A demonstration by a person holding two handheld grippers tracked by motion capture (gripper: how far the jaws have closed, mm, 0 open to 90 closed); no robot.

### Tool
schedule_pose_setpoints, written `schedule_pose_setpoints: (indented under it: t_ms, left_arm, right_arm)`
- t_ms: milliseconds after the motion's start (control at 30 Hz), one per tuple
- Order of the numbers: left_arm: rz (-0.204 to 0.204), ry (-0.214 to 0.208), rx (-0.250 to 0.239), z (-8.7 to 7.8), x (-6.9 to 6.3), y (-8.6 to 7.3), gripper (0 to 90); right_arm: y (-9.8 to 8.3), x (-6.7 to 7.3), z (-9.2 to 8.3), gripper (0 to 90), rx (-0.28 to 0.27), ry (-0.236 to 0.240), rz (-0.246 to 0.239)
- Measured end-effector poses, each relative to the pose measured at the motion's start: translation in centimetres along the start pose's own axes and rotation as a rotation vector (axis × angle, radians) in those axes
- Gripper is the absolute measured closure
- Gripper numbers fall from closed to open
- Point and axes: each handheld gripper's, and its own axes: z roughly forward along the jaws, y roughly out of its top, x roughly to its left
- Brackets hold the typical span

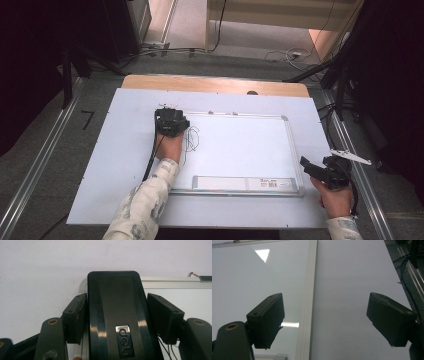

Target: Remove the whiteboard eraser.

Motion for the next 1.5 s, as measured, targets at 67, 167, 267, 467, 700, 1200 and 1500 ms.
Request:
schedule_pose_setpoints:
  t_ms: [67,167,267,467,700,1200,1500]
  left_arm:
    - [0.009,0.013,-0.002,0.1,-0.3,-0.1,32.6]
    - [0.018,0.031,-0.015,0.0,-0.5,-0.3,37.0]
    - [0.017,0.041,-0.019,0.0,-0.6,-0.3,40.3]
    - [0.034,0.035,-0.017,0.0,-0.6,-0.2,40.9]
    - [0.044,0.031,-0.017,-0.1,-0.6,-0.2,41.2]
    - [0.092,0.010,-0.094,-2.4,-0.6,0.5,41.3]
    - [0.078,-0.055,-0.093,-4.5,0.0,0.5,41.0]
  right_arm:
    - [0.0,0.0,0.0,13.5,0.001,0.001,0.000]
    - [0.0,0.0,0.0,13.5,-0.001,0.000,-0.001]
    - [0.0,-0.1,0.0,13.5,-0.002,-0.001,0.002]
    - [0.0,-0.1,0.0,13.5,-0.002,-0.002,-0.001]
    - [0.0,-0.1,0.0,13.5,-0.003,-0.002,-0.001]
    - [0.0,-0.2,0.1,13.5,0.001,-0.006,-0.003]
    - [-0.1,0.0,0.0,13.5,0.001,-0.005,-0.008]
